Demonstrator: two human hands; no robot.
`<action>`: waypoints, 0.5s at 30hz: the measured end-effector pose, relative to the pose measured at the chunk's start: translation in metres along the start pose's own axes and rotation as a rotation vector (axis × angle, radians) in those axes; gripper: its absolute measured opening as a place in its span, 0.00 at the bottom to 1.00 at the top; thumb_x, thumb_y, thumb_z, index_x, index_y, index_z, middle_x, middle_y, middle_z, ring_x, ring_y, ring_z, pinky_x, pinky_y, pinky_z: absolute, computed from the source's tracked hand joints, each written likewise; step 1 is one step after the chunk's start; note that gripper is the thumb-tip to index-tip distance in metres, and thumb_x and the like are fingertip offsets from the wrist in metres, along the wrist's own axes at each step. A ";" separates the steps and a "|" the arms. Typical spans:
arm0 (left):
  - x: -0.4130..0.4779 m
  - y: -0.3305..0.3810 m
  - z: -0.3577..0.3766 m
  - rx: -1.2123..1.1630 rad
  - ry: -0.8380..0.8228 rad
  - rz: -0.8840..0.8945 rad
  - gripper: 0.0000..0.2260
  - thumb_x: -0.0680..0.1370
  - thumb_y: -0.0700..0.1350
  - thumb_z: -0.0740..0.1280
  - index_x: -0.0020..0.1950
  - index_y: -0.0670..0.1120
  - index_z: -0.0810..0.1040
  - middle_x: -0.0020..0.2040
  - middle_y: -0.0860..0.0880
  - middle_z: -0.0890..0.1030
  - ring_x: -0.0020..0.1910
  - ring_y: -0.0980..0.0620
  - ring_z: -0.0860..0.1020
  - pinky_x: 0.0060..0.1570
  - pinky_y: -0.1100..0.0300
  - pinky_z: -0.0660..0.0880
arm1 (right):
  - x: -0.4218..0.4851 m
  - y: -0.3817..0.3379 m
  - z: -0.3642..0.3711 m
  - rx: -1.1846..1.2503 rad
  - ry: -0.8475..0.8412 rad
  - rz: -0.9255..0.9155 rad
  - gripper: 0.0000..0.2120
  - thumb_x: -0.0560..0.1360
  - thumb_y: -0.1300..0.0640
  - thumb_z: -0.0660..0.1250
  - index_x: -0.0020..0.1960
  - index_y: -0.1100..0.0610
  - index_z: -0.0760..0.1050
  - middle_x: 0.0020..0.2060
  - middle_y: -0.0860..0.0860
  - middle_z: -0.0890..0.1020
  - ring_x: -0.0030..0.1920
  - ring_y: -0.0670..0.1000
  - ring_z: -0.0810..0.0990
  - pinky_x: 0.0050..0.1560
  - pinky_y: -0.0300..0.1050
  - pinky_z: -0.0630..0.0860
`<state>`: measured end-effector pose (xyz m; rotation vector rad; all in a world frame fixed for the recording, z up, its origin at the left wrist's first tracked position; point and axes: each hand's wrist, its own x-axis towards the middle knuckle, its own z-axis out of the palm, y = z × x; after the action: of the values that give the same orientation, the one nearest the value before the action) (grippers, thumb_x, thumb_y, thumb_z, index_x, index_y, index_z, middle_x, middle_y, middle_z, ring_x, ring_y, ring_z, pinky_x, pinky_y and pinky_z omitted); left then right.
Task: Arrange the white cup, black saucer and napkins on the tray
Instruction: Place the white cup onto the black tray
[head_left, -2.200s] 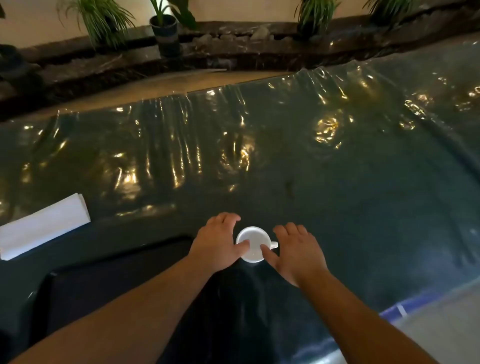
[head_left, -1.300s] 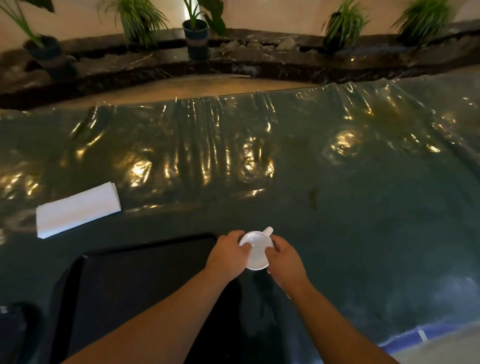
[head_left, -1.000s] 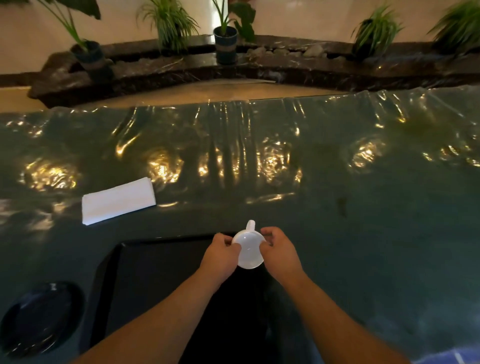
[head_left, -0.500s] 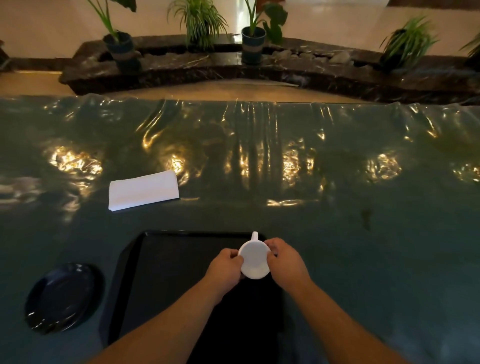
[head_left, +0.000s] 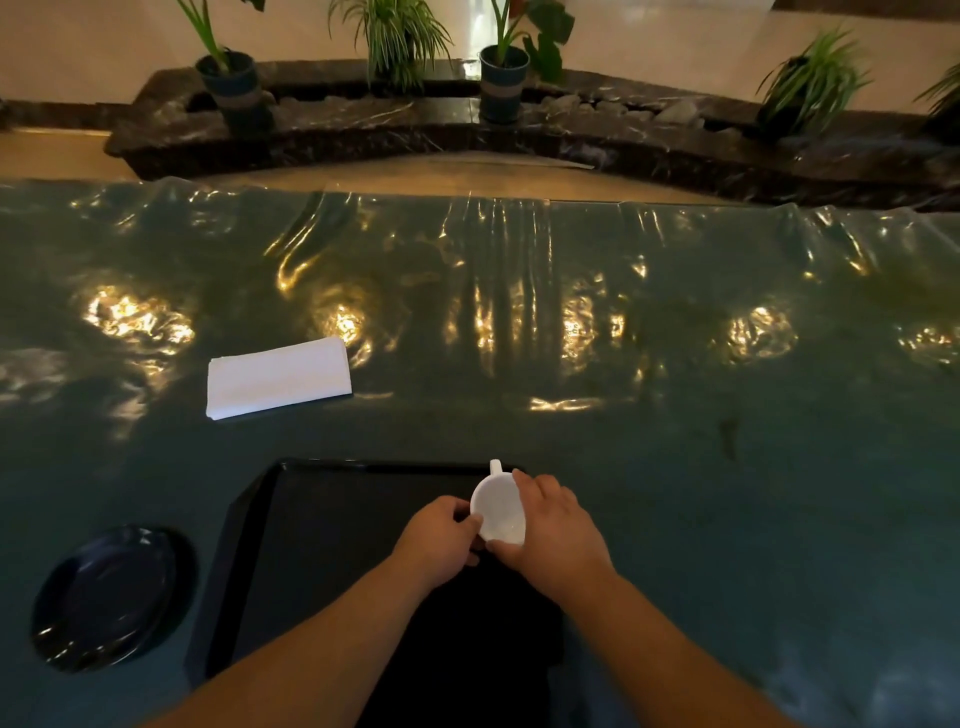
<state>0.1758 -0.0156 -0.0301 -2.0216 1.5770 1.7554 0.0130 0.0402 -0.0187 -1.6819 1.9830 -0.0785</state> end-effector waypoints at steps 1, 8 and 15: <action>0.000 0.001 0.000 -0.008 -0.001 0.000 0.11 0.83 0.50 0.65 0.64 0.50 0.76 0.46 0.52 0.84 0.39 0.54 0.86 0.49 0.53 0.83 | 0.001 0.001 -0.002 -0.013 0.004 -0.002 0.44 0.73 0.33 0.70 0.80 0.49 0.57 0.70 0.49 0.71 0.65 0.52 0.72 0.63 0.47 0.75; -0.005 0.000 -0.010 0.151 0.008 0.094 0.17 0.81 0.57 0.65 0.68 0.54 0.75 0.51 0.55 0.83 0.45 0.55 0.84 0.52 0.51 0.81 | 0.003 -0.001 -0.003 -0.065 0.003 0.024 0.43 0.72 0.30 0.68 0.79 0.49 0.58 0.67 0.49 0.74 0.62 0.52 0.74 0.59 0.47 0.77; -0.011 -0.010 -0.042 0.291 0.112 0.180 0.24 0.79 0.59 0.67 0.73 0.53 0.71 0.64 0.52 0.80 0.61 0.51 0.78 0.61 0.53 0.76 | 0.010 -0.017 -0.003 -0.101 0.059 0.038 0.45 0.71 0.28 0.64 0.79 0.52 0.61 0.68 0.50 0.73 0.63 0.53 0.73 0.59 0.49 0.76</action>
<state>0.2142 -0.0285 -0.0128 -1.9195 1.9706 1.3786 0.0263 0.0261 -0.0128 -1.7223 2.0935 -0.0146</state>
